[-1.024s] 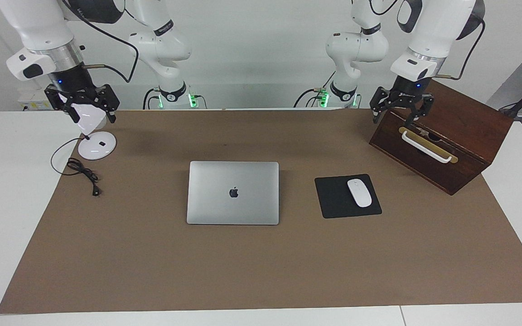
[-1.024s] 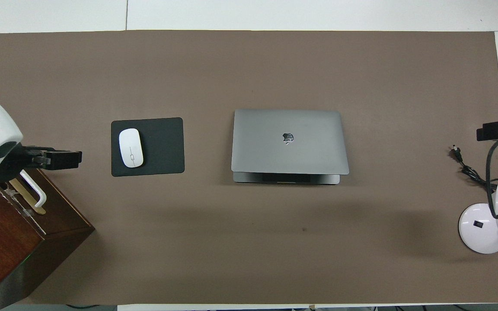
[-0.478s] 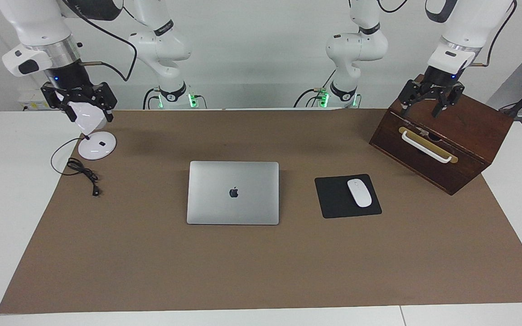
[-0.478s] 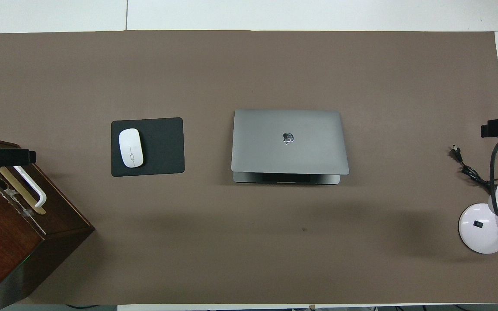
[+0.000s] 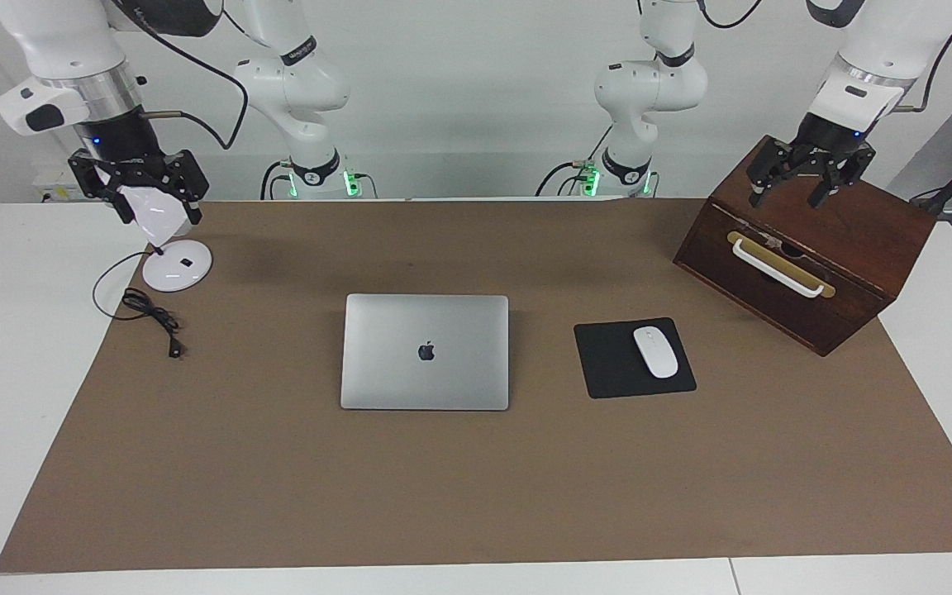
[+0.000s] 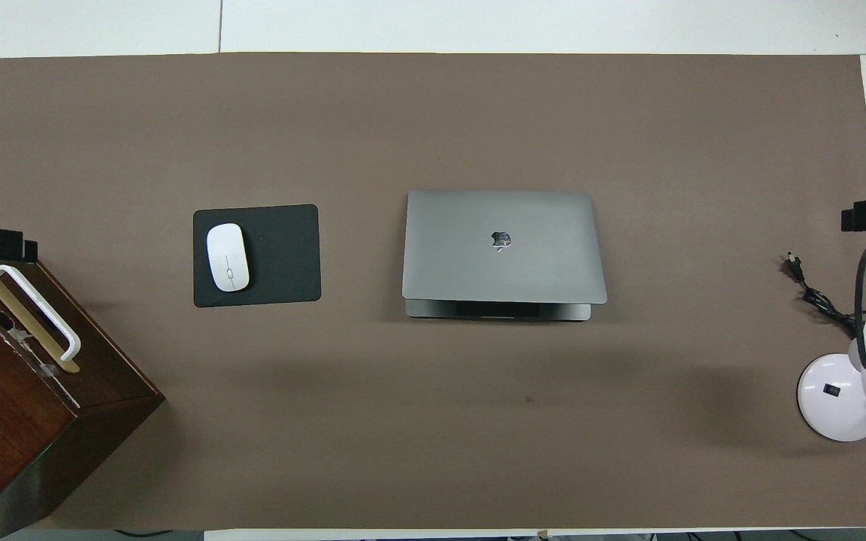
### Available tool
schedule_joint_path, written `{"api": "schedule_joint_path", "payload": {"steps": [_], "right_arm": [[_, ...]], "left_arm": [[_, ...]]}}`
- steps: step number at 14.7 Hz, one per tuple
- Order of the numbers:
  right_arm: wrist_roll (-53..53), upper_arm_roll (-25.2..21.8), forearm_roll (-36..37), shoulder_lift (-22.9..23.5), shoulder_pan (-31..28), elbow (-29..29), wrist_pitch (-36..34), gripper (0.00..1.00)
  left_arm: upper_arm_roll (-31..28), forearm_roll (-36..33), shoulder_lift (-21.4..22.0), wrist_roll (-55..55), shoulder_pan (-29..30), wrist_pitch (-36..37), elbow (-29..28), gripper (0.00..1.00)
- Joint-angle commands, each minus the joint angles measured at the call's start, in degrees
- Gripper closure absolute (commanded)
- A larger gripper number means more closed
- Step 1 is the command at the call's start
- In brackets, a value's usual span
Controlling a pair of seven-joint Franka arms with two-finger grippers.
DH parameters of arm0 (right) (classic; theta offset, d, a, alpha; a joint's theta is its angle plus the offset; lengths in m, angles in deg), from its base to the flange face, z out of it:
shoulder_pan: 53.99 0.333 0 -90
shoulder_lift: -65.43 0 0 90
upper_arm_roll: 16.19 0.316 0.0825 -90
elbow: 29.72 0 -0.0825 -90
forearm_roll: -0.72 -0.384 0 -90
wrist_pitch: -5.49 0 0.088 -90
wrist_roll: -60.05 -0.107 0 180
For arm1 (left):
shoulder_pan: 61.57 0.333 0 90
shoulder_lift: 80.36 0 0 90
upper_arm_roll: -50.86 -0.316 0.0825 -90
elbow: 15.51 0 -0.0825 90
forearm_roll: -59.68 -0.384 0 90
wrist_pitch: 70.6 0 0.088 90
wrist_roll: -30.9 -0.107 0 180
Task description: Close laptop with both arms
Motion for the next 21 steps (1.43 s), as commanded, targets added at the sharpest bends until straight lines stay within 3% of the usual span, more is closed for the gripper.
{"api": "schedule_joint_path", "payload": {"steps": [1,21], "right_arm": [[0.3,0.4,-0.5,0.2,-0.8,-0.1,0.8,0.00],[0.3,0.4,-0.4,0.6,-1.0,0.4,2.0,0.00]], "left_arm": [[0.6,-0.2,-3.7,-0.3,0.8,4.6,4.1,0.00],[0.5,-0.6,-3.6,-0.3,0.9,6.8,3.5,0.00]]}}
